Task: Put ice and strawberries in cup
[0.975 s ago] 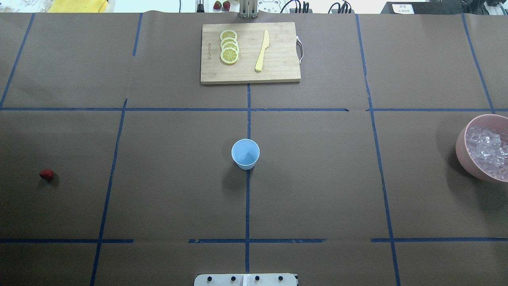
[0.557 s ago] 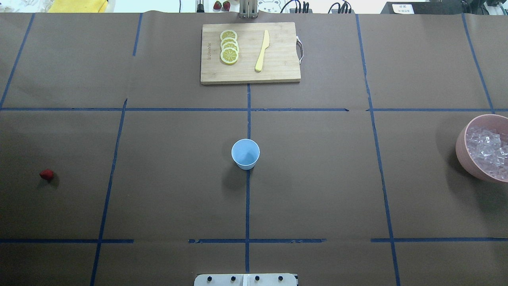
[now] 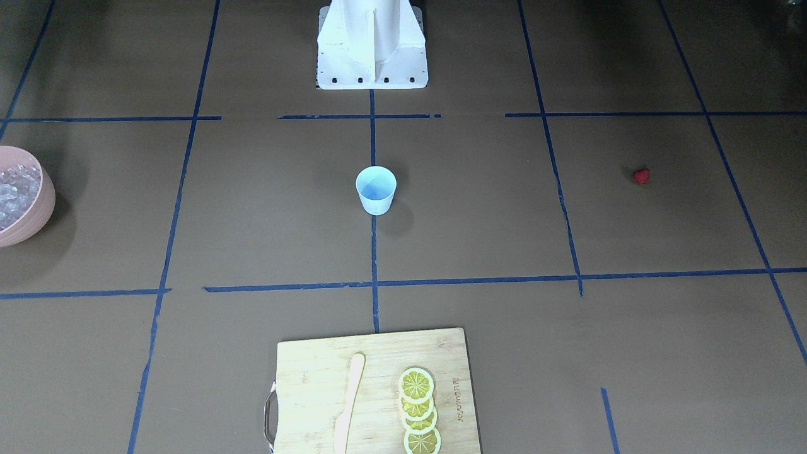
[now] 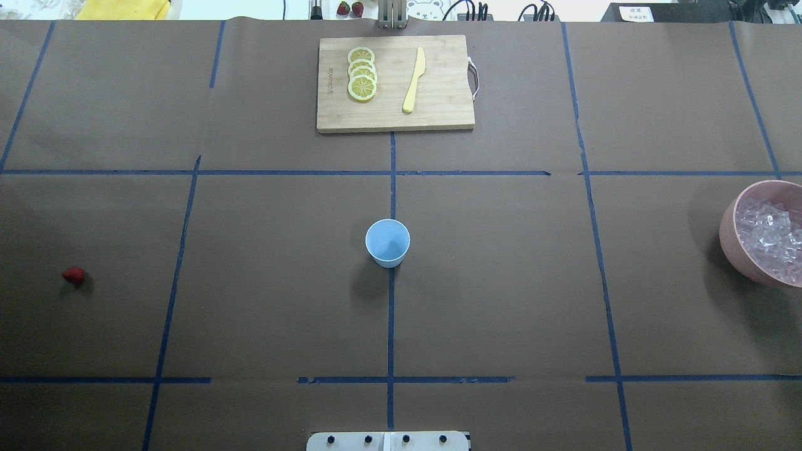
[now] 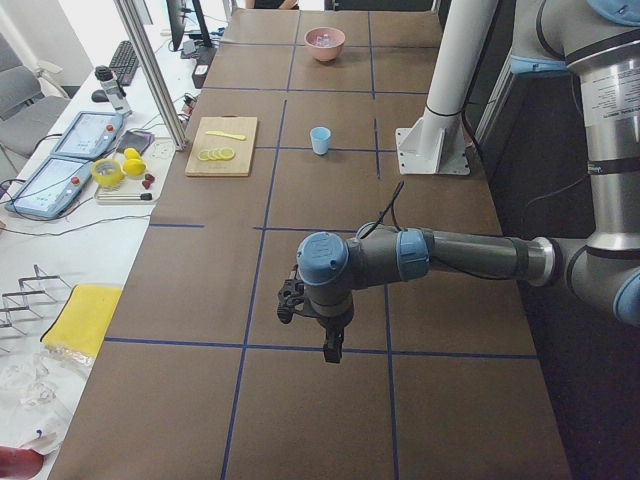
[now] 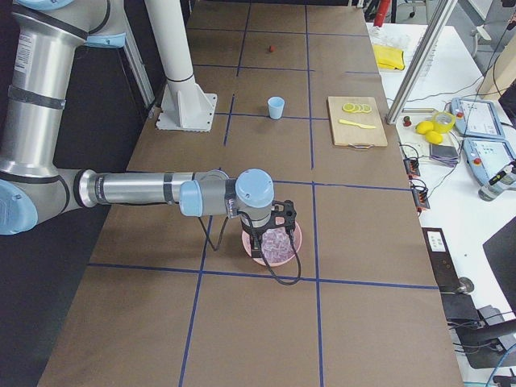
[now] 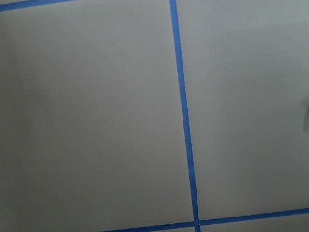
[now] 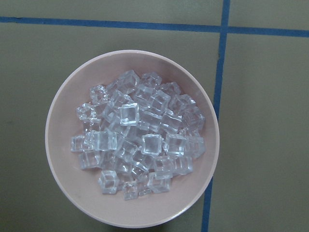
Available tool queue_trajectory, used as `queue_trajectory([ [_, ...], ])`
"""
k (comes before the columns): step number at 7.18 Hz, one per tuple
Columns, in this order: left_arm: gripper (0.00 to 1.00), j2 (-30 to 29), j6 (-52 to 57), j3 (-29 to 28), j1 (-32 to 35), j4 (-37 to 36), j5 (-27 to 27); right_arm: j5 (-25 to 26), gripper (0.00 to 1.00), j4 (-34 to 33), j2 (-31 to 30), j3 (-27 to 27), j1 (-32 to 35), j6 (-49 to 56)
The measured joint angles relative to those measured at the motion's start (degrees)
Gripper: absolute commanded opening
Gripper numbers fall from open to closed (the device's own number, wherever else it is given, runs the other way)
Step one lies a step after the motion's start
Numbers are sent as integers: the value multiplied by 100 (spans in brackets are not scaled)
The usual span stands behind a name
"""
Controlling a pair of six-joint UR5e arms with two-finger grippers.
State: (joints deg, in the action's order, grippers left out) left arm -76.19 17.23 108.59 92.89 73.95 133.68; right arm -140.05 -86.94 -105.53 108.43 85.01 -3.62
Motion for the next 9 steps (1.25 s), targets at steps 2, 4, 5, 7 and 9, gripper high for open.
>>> queue_trajectory([
  [2,100,102,-6,127,1,-4,0,179,93,388,-6,-4,-385,-519],
  [4,100,150,-5,196,1,-10,0,253,93,650,-1,-5,-742,-1508],
  [5,100,156,-7,200,1,-12,0,282,92,924,-1,-10,-952,-2254],
  [7,100,164,-9,199,1,-14,0,539,91,1400,4,-22,-1398,-3638],
  [9,100,165,-7,198,1,-20,0,906,90,1605,27,-46,-1822,-4568],
])
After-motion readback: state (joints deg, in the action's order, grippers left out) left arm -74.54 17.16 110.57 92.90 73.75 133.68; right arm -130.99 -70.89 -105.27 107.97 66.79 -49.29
